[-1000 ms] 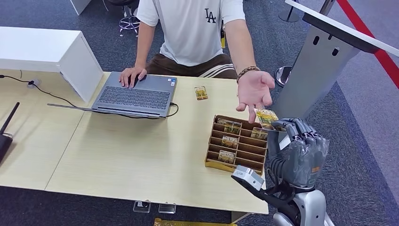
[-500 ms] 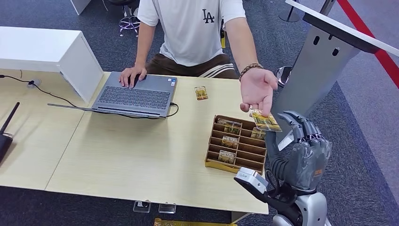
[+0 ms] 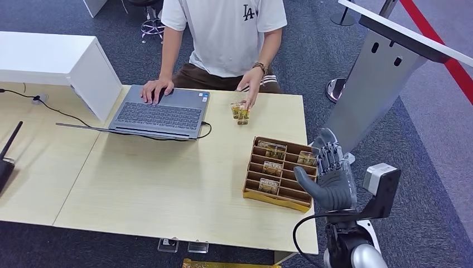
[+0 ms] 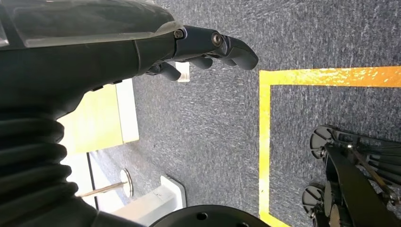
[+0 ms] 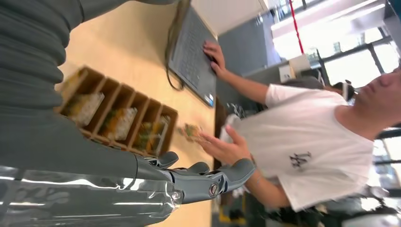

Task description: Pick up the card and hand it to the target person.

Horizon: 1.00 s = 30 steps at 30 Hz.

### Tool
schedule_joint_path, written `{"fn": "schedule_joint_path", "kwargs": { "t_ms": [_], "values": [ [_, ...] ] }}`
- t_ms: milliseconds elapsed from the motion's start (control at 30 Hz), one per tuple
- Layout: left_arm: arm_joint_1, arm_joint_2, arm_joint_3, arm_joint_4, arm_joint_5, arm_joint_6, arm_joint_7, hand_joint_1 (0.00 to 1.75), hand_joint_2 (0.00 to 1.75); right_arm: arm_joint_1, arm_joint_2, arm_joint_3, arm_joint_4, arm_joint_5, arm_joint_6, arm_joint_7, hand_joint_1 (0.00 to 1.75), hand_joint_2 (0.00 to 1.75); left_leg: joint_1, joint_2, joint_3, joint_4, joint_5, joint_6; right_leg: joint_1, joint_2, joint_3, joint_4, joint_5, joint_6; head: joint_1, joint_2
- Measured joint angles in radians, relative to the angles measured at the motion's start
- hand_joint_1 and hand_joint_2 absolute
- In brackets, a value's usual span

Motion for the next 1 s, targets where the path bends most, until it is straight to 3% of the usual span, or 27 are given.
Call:
{"fn": "schedule_joint_path", "kwargs": {
  "t_ms": [167,367,733,1000],
  "values": [
    [0.000,0.000,0.000,0.000,0.006,0.002,0.005,0.00,0.00,0.025,-0.024,-0.004,0.011,-0.130,0.055,0.039,0.00,1.75,0.000,0.000,0.000,0.000,0.000,0.000,0.000,0.000,0.000,0.000,0.000,0.000,0.001,0.000],
    [0.001,0.000,0.000,0.000,0.011,0.012,0.013,0.00,0.00,0.060,-0.063,-0.008,0.013,-0.185,0.059,0.107,0.00,1.75,0.000,0.000,0.000,0.000,0.000,0.000,0.000,0.000,0.000,0.000,0.000,0.000,0.000,0.000],
    [0.002,0.004,0.001,0.000,0.014,0.017,0.014,0.00,0.00,0.098,-0.145,-0.007,-0.002,-0.031,0.034,0.273,0.00,1.75,0.000,0.000,0.000,0.000,0.000,0.000,0.000,0.000,0.000,0.000,0.000,0.000,0.000,0.000],
    [0.001,0.005,0.001,0.000,0.014,0.019,0.012,0.00,0.00,0.114,-0.166,-0.007,-0.013,0.002,0.038,0.294,0.00,1.75,0.000,0.000,0.000,0.000,0.000,0.000,0.000,0.000,0.000,0.000,0.000,0.000,0.000,0.000]
  ]
}}
